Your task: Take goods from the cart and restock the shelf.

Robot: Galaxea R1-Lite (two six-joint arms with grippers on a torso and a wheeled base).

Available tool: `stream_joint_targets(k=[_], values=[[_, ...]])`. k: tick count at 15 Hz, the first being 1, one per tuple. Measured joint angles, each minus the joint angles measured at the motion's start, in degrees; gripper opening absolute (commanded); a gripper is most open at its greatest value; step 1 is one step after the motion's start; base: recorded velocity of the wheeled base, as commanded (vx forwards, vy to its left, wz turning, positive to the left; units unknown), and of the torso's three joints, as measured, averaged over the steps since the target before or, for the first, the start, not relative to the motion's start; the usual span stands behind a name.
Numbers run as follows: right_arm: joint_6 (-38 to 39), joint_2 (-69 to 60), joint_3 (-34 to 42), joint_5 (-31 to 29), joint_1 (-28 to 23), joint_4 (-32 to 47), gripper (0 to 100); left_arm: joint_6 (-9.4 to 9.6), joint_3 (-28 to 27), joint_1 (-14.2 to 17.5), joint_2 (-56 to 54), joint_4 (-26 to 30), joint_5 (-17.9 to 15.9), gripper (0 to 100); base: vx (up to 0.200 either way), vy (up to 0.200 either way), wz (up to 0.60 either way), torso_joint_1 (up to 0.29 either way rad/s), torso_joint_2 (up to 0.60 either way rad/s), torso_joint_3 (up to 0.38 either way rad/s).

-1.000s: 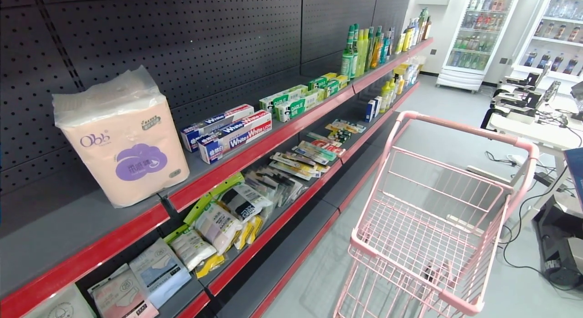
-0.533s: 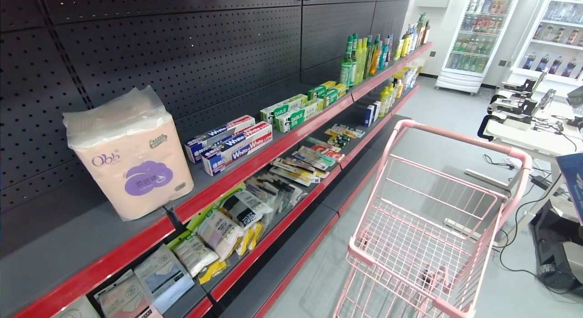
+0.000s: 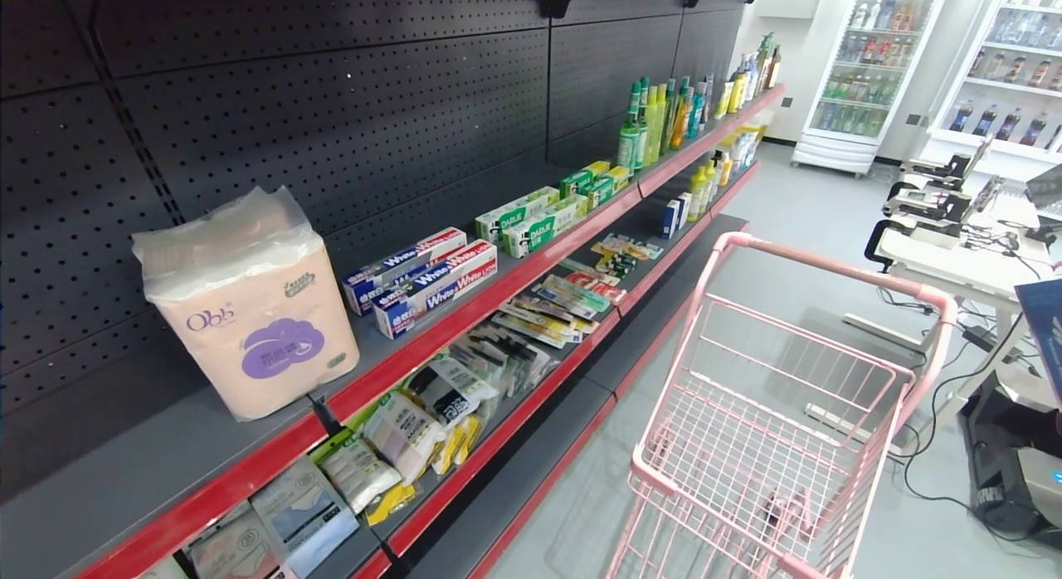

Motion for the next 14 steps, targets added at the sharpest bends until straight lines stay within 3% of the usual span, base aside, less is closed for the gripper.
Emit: stream_joint_targets(k=[4, 7, 14], values=[[-0.1, 0.4, 0.3, -0.1, 0.0, -0.6, 0, 0.0, 0.0, 0.0, 0.0, 0.0, 0.0, 100, 0.0, 0.0, 0.0, 0.141, -0.27, -0.141], [-0.7, 0.3, 0.8, -0.2, -0.2, -0.6, 0, 0.0, 0.0, 0.0, 0.0, 0.0, 0.0, 100, 0.0, 0.0, 0.0, 0.0, 0.0, 0.0], [-1.2, 0.8, 1.1, -0.2, -0.2, -0.6, 0, 0.0, 0.0, 0.0, 0.0, 0.0, 0.0, 100, 0.0, 0.0, 0.6, 0.006, 0.0, 0.0]])
